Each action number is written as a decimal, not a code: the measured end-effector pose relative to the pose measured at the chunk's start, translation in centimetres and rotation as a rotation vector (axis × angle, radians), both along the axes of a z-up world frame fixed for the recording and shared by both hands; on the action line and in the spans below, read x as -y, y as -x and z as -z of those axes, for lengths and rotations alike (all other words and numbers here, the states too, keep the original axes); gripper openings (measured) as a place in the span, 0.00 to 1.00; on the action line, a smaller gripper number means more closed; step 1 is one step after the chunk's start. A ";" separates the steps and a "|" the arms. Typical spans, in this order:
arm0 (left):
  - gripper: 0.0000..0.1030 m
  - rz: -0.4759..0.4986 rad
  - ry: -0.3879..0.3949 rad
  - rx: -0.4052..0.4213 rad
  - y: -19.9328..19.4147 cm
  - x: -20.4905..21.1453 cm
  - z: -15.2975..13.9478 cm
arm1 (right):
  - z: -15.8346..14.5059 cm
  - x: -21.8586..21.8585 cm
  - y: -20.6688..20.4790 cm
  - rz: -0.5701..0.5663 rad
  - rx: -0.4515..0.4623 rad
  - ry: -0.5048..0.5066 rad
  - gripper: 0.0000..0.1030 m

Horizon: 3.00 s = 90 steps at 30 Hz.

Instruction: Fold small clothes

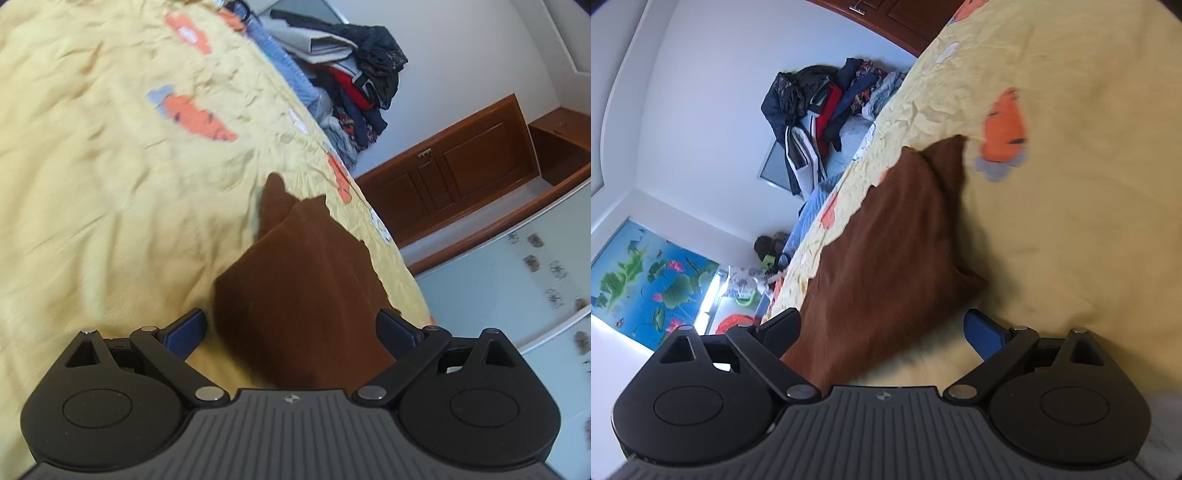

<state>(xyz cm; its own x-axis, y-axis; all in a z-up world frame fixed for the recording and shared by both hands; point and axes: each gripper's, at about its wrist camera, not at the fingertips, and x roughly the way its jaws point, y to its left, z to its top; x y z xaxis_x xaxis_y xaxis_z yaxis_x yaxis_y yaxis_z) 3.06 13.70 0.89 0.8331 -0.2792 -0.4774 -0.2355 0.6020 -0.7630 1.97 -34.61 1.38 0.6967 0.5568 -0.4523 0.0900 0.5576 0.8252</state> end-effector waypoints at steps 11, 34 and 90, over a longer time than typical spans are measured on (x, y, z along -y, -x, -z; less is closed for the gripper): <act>0.12 0.011 -0.047 -0.127 -1.9 -0.2 0.3 | 2.4 -0.4 -3.7 0.011 -0.085 -0.021 0.12; 0.31 0.037 -0.160 -0.017 10.0 -5.8 -4.9 | -3.6 5.5 6.7 0.016 0.037 0.091 0.58; 0.47 0.315 -0.874 0.017 -9.2 11.6 -0.4 | -2.3 -8.8 -10.4 -0.209 0.175 0.667 0.70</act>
<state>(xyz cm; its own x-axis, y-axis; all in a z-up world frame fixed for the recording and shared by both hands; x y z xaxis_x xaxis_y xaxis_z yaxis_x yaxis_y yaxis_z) 12.29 2.12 1.27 0.7888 -0.0404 -0.6133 0.0435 0.9990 -0.0099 12.36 -25.79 3.68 0.6993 0.3304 -0.6339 -0.1762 0.9391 0.2950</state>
